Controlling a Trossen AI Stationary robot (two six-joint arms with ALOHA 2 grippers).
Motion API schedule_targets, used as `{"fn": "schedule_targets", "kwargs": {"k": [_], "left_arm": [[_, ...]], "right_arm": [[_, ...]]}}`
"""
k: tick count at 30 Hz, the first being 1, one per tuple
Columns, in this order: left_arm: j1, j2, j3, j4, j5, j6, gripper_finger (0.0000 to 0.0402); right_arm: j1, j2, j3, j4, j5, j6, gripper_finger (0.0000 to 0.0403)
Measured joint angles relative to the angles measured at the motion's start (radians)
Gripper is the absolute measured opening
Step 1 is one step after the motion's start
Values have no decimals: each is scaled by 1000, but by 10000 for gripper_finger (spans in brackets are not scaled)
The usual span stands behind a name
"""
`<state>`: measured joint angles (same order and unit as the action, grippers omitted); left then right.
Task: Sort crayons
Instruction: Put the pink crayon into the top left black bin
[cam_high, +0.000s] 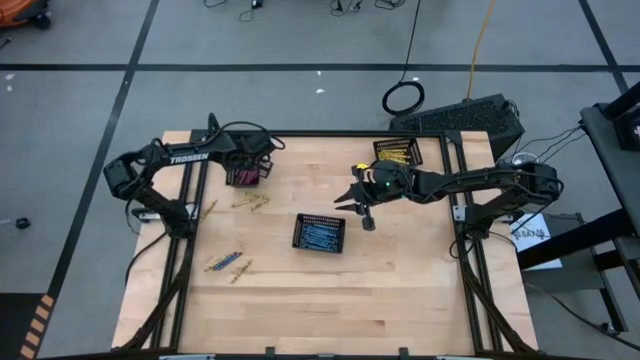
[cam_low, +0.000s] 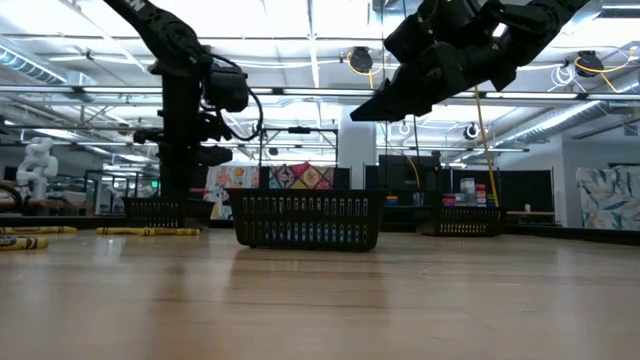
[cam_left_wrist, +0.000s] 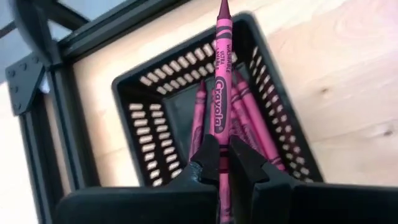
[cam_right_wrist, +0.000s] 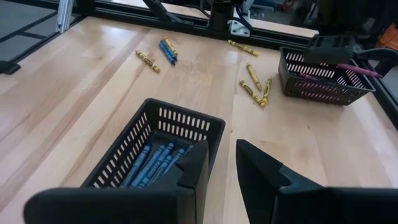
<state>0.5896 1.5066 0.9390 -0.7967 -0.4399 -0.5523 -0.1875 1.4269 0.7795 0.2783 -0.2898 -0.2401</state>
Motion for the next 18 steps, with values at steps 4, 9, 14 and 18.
{"fn": "schedule_targets", "kwargs": {"k": [4, 9, 14, 18], "left_arm": [[7, 0, 0, 10, 11, 11, 7], [-4, 0, 0, -132, 19, -39, 7], [-27, 0, -3, -255, 19, -116, 7], [-20, 0, -27, -219, 52, -115, 7]], "right_arm": [[0, 0, 0, -5, 0, 0, 68], [0, 0, 0, -5, 0, 0, 68], [0, 0, 0, -5, 0, 0, 68], [0, 0, 0, -5, 0, 0, 68]]}}
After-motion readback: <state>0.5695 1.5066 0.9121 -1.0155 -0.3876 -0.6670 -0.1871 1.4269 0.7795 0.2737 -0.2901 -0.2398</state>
